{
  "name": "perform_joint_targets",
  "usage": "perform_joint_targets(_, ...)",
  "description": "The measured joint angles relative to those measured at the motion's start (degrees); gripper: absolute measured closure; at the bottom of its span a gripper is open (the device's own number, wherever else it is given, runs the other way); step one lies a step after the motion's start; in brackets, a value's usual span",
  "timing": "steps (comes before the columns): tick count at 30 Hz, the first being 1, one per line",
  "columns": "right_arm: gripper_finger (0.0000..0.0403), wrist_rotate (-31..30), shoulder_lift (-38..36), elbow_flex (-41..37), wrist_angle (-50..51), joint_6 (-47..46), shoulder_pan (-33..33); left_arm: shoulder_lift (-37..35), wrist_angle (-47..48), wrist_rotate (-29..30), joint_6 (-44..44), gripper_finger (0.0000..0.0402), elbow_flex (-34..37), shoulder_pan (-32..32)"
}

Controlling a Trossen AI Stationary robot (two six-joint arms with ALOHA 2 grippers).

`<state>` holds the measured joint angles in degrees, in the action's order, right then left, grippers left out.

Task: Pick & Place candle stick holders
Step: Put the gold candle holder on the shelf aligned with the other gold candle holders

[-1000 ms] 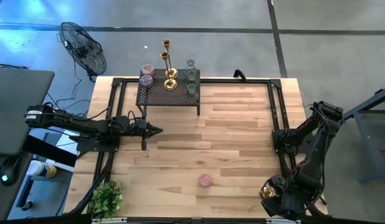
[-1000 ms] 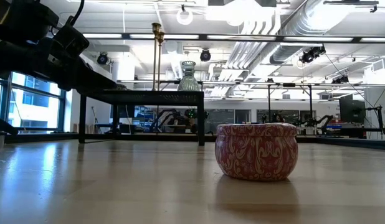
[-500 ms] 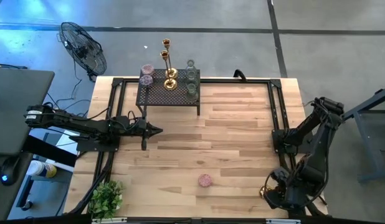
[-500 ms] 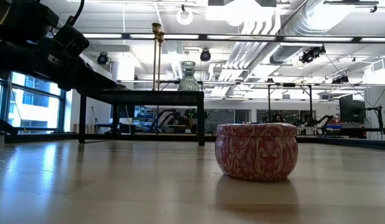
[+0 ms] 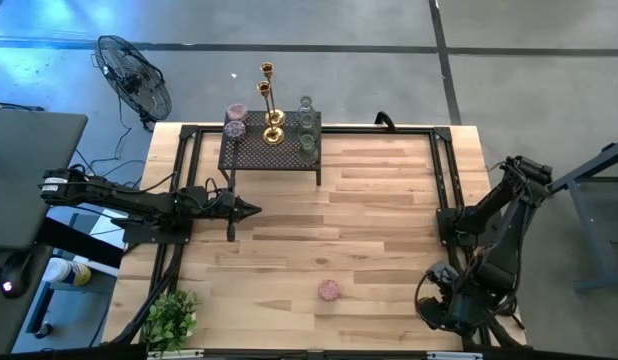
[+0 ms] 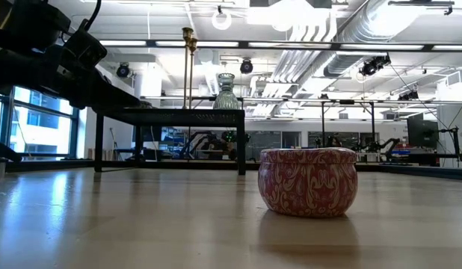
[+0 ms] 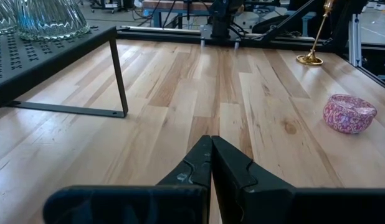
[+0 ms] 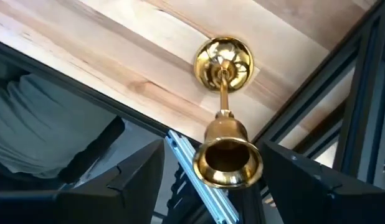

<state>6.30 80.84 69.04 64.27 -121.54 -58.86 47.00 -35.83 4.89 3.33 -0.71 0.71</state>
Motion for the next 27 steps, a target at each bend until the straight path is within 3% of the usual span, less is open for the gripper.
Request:
perform_joint_targets(8, 0.0164, 0.5, 0.1, -0.6, 0.3, 1.9, 0.5, 0.0, 0.0, 0.0, 0.0, 0.0399, 0.0, 0.0)
perform_joint_targets(17, 0.0270, 0.5, 0.1, -0.6, 0.0, 3.4, 0.5, 0.0, 0.0, 0.0, 0.0, 0.0399, 0.0, 0.0)
perform_joint_targets(24, 0.0272, 0.1, 0.1, 0.8, -1.2, 4.9, 1.1, 0.0, 0.0, 0.0, 0.0, 0.0399, 0.0, 0.0)
perform_joint_targets(27, 0.0255, -1.4, 0.1, 3.2, -0.2, 7.8, 2.7, 0.0, 0.0, 0.0, 0.0, 0.0399, 0.0, 0.0)
